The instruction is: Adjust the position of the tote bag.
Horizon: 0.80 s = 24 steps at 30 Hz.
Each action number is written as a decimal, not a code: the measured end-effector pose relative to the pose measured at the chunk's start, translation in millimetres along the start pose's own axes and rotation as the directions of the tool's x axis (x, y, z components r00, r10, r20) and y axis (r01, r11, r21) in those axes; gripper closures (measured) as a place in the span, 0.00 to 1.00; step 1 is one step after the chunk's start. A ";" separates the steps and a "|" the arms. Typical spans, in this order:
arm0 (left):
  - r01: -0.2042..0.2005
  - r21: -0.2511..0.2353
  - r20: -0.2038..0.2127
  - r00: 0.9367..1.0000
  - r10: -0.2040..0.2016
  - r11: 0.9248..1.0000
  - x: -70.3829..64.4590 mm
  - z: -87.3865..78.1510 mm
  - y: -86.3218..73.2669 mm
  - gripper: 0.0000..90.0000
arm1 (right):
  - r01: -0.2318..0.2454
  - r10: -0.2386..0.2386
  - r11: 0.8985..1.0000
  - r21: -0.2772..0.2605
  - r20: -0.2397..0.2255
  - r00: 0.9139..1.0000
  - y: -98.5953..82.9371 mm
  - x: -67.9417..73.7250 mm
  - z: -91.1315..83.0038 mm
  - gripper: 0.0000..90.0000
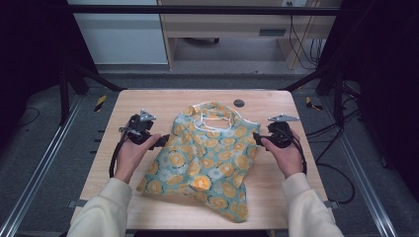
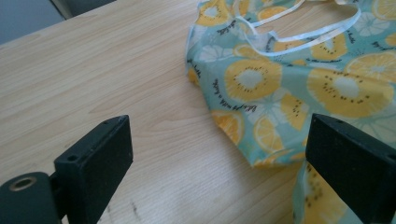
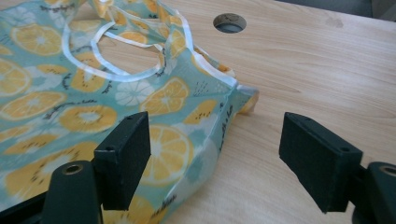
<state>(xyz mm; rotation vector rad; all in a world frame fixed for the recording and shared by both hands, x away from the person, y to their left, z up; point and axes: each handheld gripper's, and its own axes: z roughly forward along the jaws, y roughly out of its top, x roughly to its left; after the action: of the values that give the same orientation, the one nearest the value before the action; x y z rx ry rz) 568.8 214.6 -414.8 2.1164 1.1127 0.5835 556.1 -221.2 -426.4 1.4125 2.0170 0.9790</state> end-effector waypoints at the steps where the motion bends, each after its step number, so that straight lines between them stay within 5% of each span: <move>1: -0.002 -0.002 -0.002 1.000 0.002 1.000 -1.4 1.3 2.1 0.08 | -0.001 0.001 1.000 0.004 0.005 1.000 1.8 -0.5 3.6 0.27; 9: -0.005 0.008 0.004 1.000 0.005 1.000 -10.0 8.9 11.7 0.08 | -0.080 0.080 0.991 0.106 0.010 0.997 8.8 -13.9 52.8 0.23; 13: -0.002 0.025 0.011 1.000 0.001 1.000 -9.7 13.0 16.2 0.07 | -0.123 0.129 0.982 0.143 -0.029 0.991 6.0 -15.7 67.2 0.42; 16: -0.002 0.046 0.013 1.000 0.002 0.999 -10.3 16.4 19.3 0.06 | -0.122 0.134 0.982 0.144 -0.080 0.988 4.2 -13.3 70.5 0.77; 17: 0.001 0.058 0.020 1.000 -0.003 0.998 -11.8 17.4 19.3 0.06 | -0.107 0.118 0.989 0.099 -0.110 0.987 5.6 -12.1 65.7 0.94; 24: -0.014 0.093 0.015 1.000 0.012 0.996 -16.9 15.5 16.4 0.06 | -0.045 0.045 0.999 -0.003 -0.128 0.991 10.4 -8.5 43.4 1.00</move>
<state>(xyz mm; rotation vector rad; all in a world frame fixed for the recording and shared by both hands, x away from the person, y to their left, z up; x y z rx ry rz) 578.5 188.2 -414.6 2.2054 1.1389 0.5304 596.8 -214.9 -445.4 1.4307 2.0798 1.1198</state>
